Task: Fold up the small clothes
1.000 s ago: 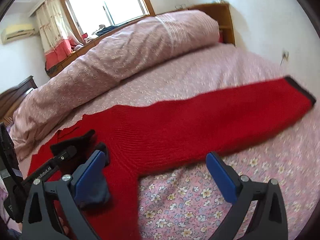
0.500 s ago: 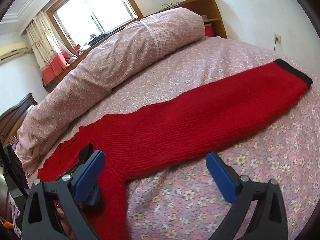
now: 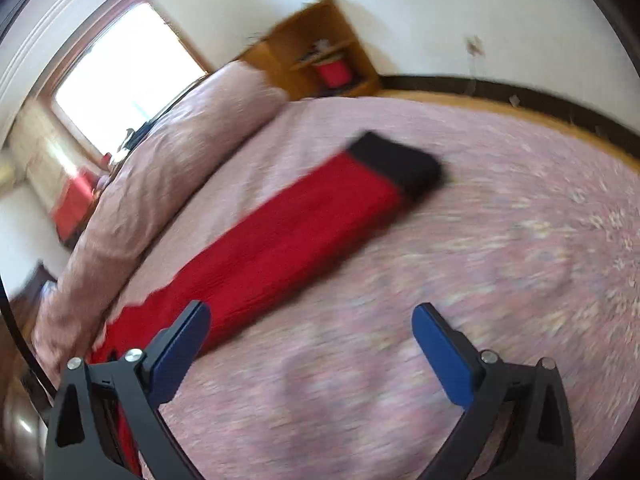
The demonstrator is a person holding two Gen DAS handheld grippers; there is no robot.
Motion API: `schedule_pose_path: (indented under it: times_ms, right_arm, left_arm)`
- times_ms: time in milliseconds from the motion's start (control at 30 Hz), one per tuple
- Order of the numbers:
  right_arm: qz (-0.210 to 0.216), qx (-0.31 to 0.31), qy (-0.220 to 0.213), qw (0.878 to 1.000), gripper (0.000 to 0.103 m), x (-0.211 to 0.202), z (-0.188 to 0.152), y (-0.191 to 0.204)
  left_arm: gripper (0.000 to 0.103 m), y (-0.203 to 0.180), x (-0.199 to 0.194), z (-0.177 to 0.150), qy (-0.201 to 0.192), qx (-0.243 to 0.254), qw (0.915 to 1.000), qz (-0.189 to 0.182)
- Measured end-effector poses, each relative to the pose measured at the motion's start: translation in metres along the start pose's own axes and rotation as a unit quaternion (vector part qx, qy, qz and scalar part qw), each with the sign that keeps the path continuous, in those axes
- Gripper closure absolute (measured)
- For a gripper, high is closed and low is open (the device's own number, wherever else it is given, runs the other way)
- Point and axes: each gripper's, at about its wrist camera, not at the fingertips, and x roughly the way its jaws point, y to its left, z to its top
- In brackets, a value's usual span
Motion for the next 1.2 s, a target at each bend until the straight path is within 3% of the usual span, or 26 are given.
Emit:
schedule_pose_path:
  times_ms: [67, 333, 600, 800, 900, 1033, 1100, 1200]
  right_arm:
    - [0.034, 0.039, -0.009, 0.999, 0.003, -0.003, 0.010, -0.016]
    - [0.044, 0.106, -0.019, 0.993, 0.001, 0.014, 0.045, -0.037]
    - [0.047, 0.094, -0.025, 0.994, 0.001, 0.053, 0.070, -0.025]
    - [0.122, 0.130, -0.084, 0.980, 0.002, 0.056, 0.076, -0.031]
    - [0.125, 0.143, -0.069, 0.979, 0.010, 0.053, 0.075, -0.035]
    - [0.141, 0.187, -0.052, 0.971, 0.030, 0.050, 0.069, -0.050]
    - [0.144, 0.190, -0.043, 0.970, 0.041, 0.053, 0.067, -0.057]
    - [0.120, 0.178, -0.041, 0.976, 0.065, 0.057, 0.063, -0.059]
  left_arm:
    - [0.049, -0.002, 0.000, 0.000, 0.000, 0.003, 1.0000, 0.004]
    - [0.049, -0.003, 0.001, 0.000, 0.001, 0.008, 0.9998, 0.017]
    - [0.046, -0.004, 0.002, -0.001, 0.002, 0.010, 0.9999, 0.013]
    - [0.045, -0.003, 0.003, -0.001, 0.003, 0.009, 0.9999, 0.009]
    - [0.044, -0.003, 0.004, -0.002, 0.003, 0.009, 0.9999, 0.007]
    - [0.043, -0.003, 0.004, -0.002, 0.002, 0.008, 1.0000, 0.005]
    - [0.043, -0.003, 0.003, -0.003, 0.002, 0.007, 1.0000, 0.004]
    - [0.043, -0.003, 0.004, -0.003, 0.002, 0.007, 1.0000, 0.005]
